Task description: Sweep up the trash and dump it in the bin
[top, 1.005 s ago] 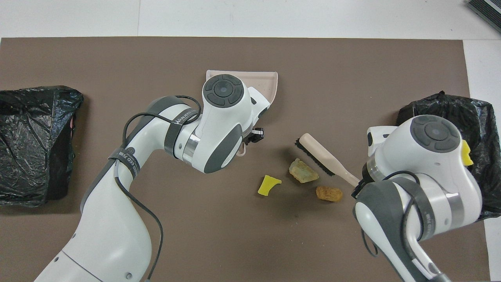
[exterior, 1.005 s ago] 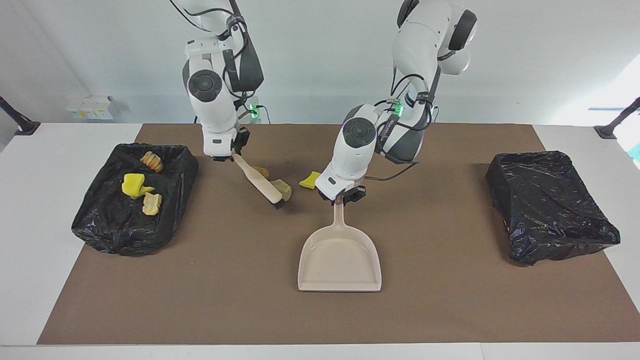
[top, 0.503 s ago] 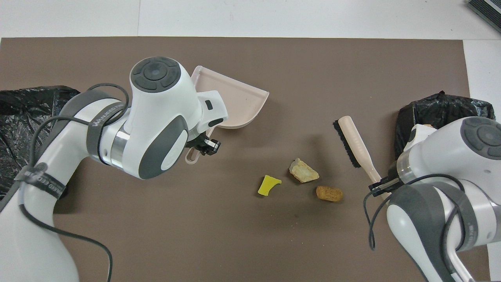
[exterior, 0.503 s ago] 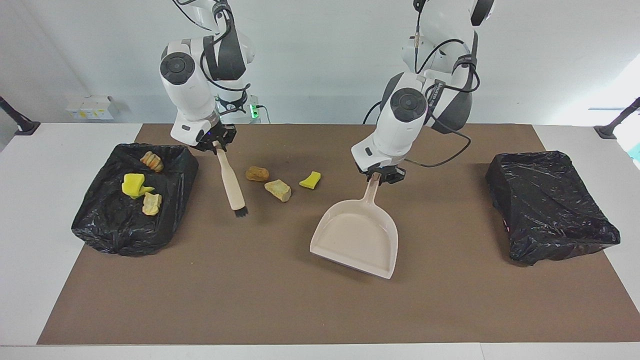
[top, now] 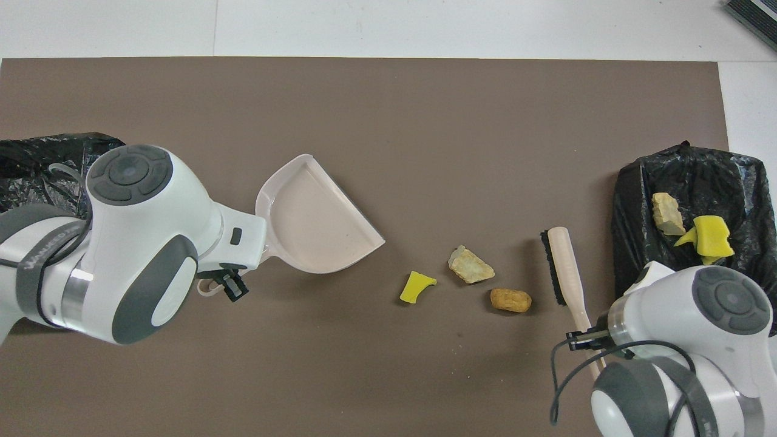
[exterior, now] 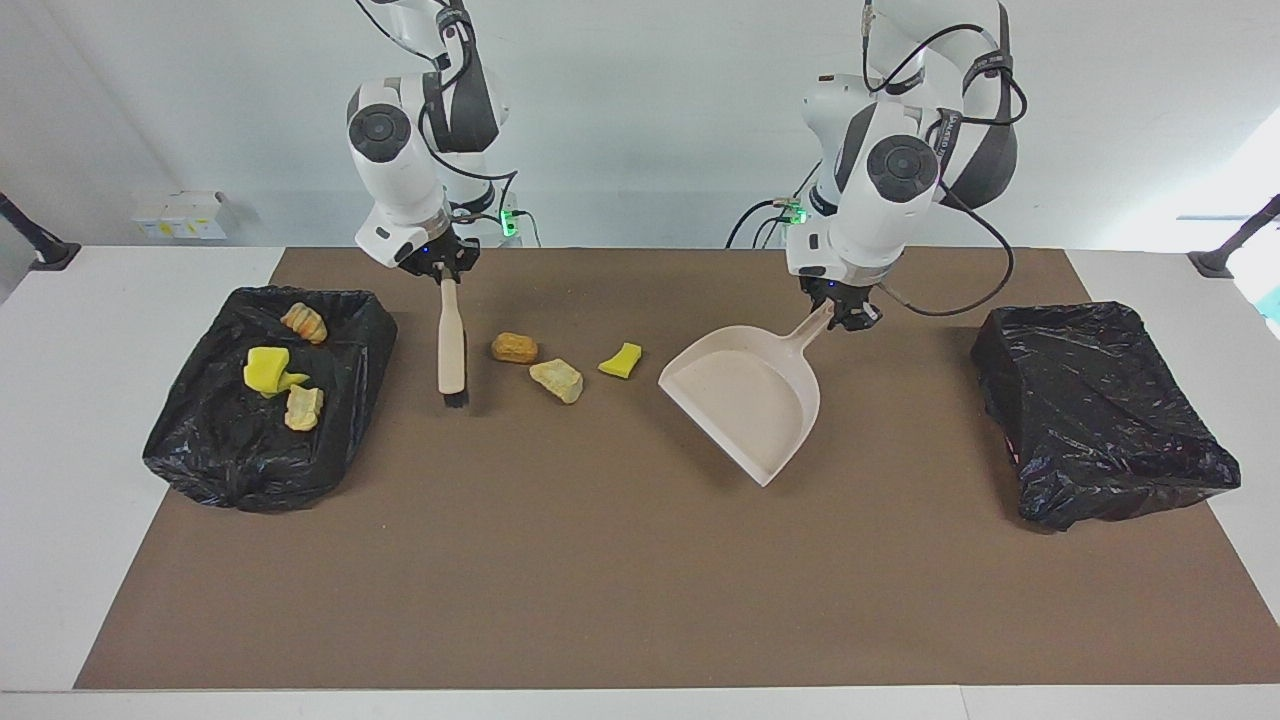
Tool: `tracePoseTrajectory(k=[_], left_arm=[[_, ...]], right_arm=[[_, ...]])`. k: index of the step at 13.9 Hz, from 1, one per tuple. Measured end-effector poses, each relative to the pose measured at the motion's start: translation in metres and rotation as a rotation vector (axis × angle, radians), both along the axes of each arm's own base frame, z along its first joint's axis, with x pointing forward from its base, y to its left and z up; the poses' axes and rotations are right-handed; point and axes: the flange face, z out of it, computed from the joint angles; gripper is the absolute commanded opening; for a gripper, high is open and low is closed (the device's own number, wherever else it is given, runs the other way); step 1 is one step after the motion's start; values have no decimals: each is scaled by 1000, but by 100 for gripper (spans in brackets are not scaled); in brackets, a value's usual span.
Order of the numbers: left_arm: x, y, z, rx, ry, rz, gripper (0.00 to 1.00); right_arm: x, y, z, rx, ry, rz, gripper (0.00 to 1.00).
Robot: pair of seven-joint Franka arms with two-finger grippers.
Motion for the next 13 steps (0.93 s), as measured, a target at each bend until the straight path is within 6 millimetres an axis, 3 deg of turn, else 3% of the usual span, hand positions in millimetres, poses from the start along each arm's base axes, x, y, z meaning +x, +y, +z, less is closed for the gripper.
tracePoseTrajectory(k=[2,4,8,13], left_arm=[[-20,17,-15,20,4,-103,0],[-38,20,-28,41,-32,-164,0],[-74,-1,-58,58,-128,-300,0],[-87,-16,-62,70,-144,-291,0]], right_arm=[[-16,9,-11,-14,6,-24,0],[-28,16,-16,8,18,-43,0],[-43,39,-26,13,45,-116,0],[-48,85,-33,9,29,-272,0]])
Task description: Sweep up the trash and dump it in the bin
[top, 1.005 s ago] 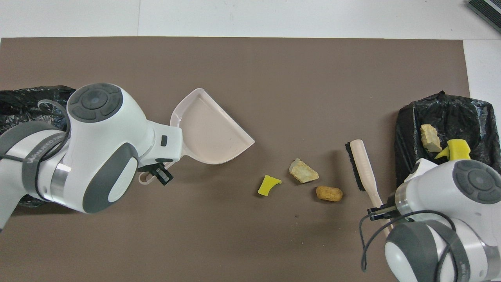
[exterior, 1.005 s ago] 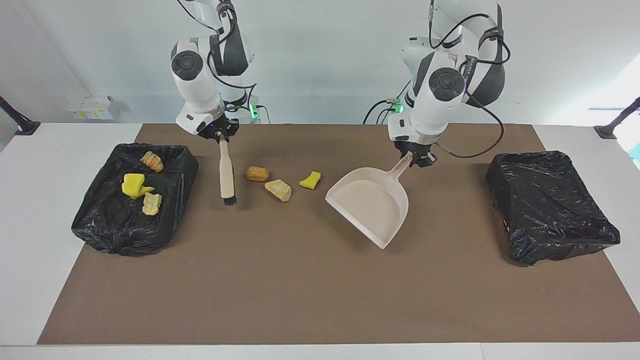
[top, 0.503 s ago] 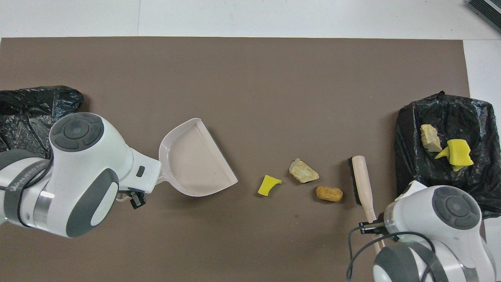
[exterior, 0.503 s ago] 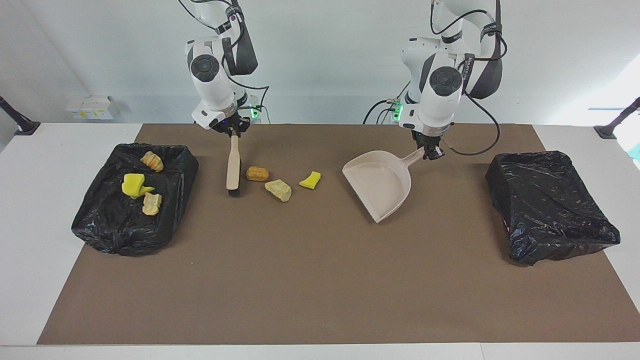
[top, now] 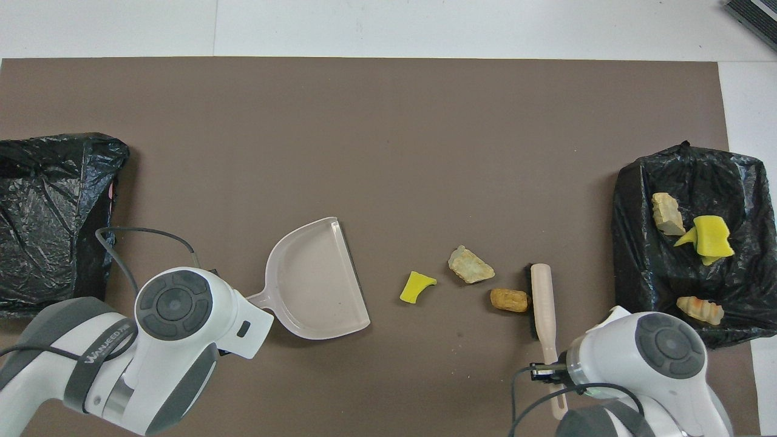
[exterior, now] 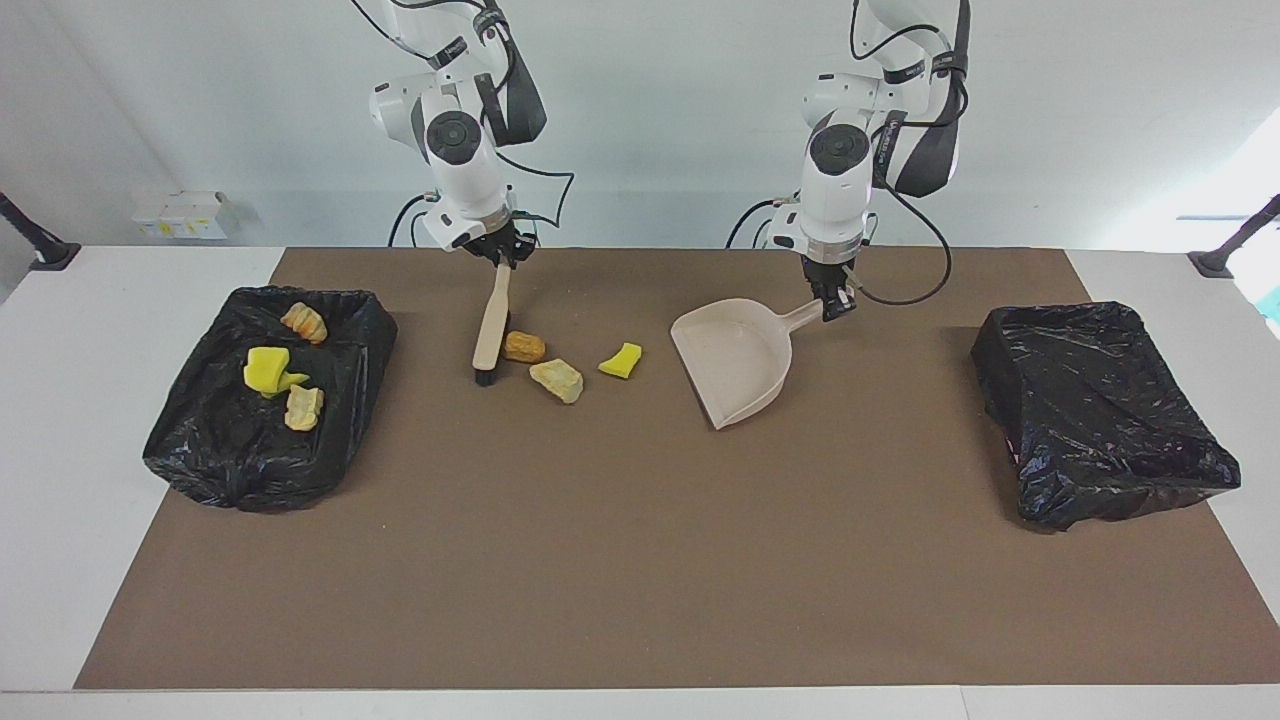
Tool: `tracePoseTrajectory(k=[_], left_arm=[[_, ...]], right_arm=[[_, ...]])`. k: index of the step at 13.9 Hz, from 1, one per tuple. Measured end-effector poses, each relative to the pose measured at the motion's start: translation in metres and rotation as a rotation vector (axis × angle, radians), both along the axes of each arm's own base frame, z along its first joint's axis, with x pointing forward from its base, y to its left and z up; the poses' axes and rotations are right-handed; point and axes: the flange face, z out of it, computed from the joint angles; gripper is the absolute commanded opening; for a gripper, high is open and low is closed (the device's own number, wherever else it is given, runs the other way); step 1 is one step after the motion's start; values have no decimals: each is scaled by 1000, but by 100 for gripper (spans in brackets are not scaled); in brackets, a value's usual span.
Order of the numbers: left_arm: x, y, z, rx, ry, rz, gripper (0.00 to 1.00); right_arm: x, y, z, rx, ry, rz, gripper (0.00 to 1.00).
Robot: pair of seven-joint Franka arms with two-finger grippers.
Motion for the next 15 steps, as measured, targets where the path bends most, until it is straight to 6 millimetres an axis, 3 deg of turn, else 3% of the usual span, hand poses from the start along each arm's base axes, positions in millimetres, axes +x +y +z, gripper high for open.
tracePoseTrajectory(k=[5,11,15], left_arm=[[-6,-10,-6,4,-16,59,0],[-9,-25,-19,6,-24,102,0],[-9,-25,-19,4,-27,104,0]], right_arm=[[25,51,4,18,-4,19,0],[66,144,1,124,22,32,0],[71,213,-3,219,35,41,0]])
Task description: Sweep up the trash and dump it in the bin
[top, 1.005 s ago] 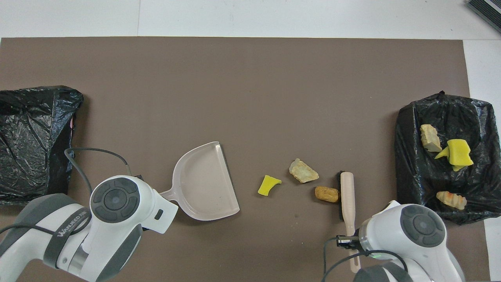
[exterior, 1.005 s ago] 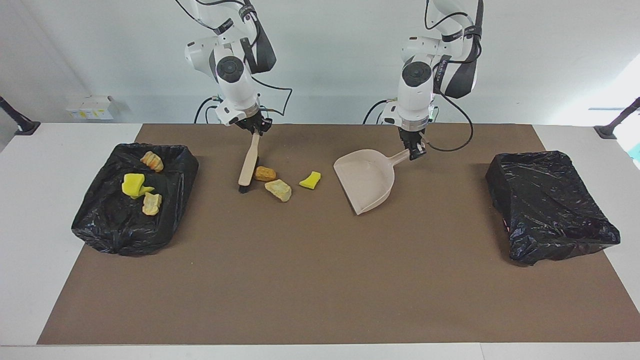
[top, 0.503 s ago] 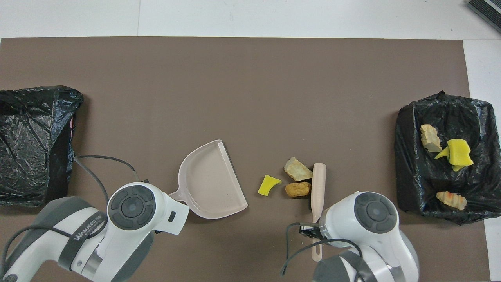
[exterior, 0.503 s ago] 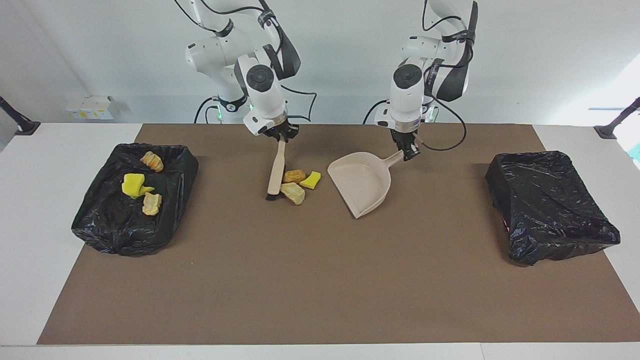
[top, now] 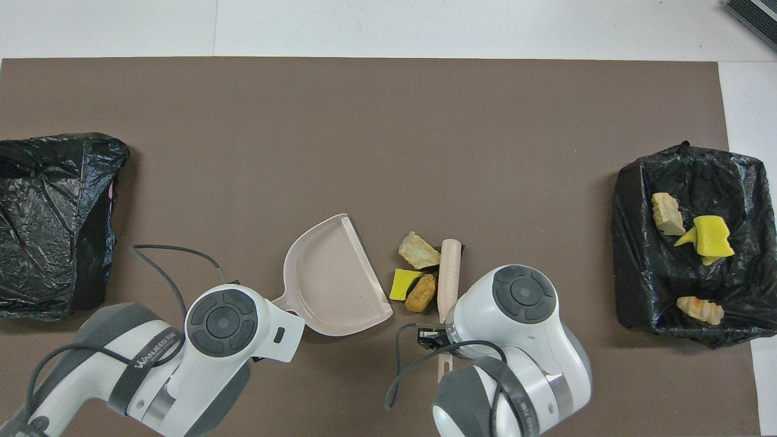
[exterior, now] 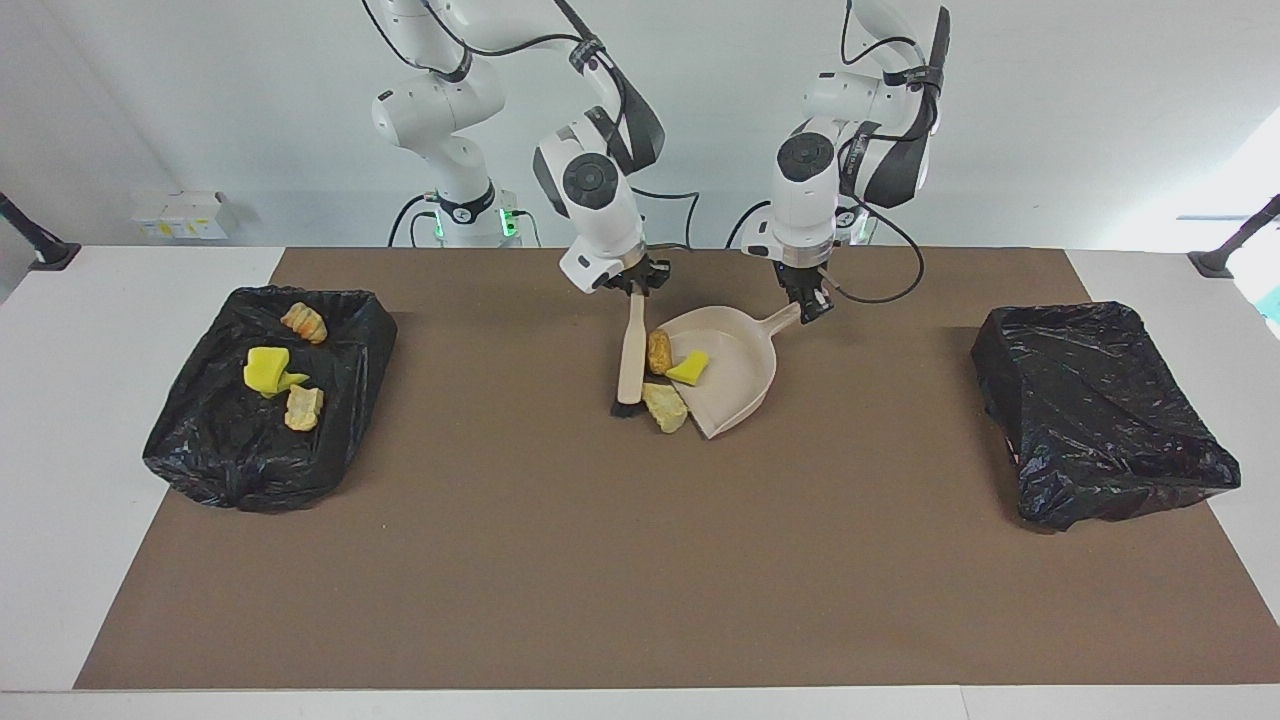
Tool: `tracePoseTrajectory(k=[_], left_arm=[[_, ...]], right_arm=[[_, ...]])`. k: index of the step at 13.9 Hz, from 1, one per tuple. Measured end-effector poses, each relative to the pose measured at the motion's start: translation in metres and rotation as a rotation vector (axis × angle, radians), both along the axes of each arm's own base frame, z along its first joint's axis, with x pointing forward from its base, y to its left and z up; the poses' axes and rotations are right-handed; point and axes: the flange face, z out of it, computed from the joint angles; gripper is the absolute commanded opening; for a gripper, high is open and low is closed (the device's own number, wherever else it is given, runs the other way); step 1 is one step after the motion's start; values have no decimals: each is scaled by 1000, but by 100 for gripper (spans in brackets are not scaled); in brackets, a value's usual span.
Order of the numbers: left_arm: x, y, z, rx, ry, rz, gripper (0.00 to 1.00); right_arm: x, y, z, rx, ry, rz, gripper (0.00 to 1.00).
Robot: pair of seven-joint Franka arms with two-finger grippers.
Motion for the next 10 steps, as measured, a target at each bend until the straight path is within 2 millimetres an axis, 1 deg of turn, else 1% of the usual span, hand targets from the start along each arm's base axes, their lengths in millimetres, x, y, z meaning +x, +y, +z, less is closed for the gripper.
tracePoseTrajectory(k=[2,3,5,6,8,10], left_arm=[[0,0,0,0,0,1,0],[0,0,0,0,-2,7,0],[0,-1,0,0,-6,24,0],[-1,-2,0,0,-8,28,0],[0,-2,0,-3,-14,36,0],[0,-2,0,-4,-16,41,0]], right_arm=[[-1,18,2,41,-2,3,0],[-5,25,4,57,-8,29,0],[-10,31,8,70,-13,74,0],[-12,29,11,73,1,104,0],[-17,19,24,83,30,184,0],[-15,0,40,66,15,281,0]])
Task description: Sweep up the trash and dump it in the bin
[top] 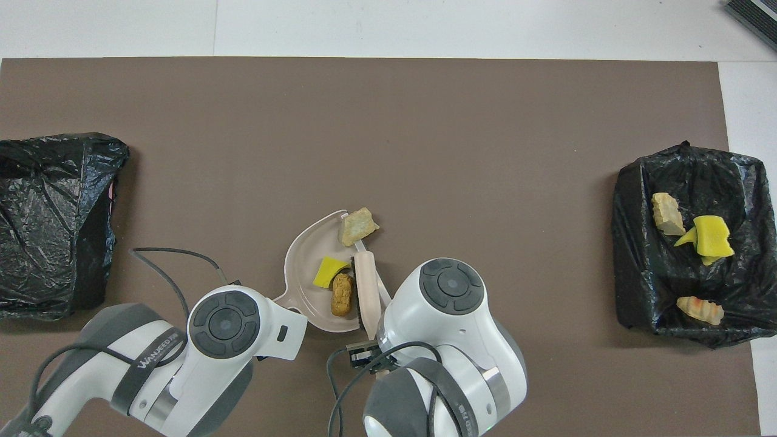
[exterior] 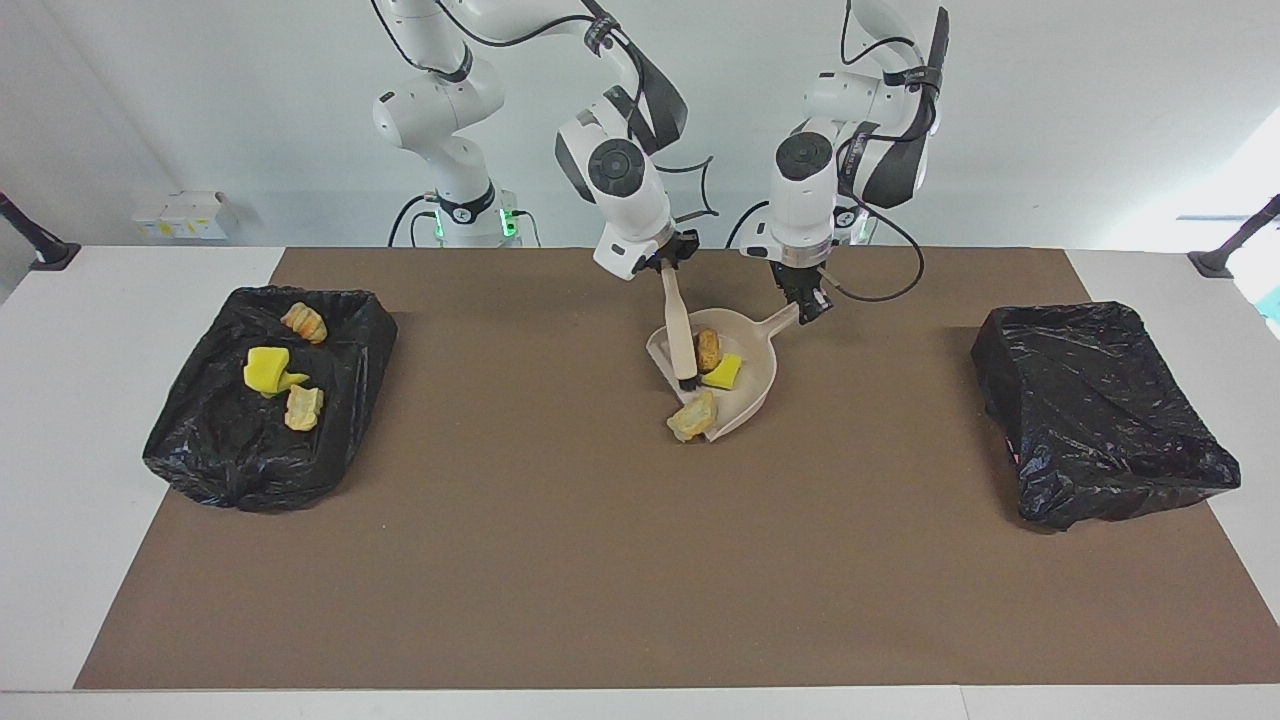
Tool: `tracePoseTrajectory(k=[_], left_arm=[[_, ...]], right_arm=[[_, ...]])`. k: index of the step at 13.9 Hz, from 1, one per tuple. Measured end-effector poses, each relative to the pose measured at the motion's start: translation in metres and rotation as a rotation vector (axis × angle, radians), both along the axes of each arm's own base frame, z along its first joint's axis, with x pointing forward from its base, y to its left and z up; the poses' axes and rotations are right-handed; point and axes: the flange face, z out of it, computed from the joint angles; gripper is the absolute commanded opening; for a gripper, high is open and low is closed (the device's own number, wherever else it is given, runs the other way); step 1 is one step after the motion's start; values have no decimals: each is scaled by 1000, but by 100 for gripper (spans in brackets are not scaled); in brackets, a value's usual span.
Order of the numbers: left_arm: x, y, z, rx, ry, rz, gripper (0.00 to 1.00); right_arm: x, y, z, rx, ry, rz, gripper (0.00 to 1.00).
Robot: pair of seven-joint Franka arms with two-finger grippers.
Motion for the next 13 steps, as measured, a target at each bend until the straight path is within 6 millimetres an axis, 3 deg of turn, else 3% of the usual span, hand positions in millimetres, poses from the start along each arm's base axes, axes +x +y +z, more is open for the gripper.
tracePoseTrajectory(k=[2,5,8,10,13], left_arm=[[0,0,0,0,-1,3,0],[0,0,-1,0,-6,27,0],[0,-1,-1,0,-10,45,0],[0,-1,-1,-3,-17,84,0],[1,-2,-2,-4,-35,167,0]], right_arm=[[3,-18,12,-39,-47,120,0],[12,-35,16,-85,-121,274,0],[40,-49,12,-100,-193,313,0],[69,-48,8,-136,-229,345,0],[108,-25,-11,-148,-240,356,0]])
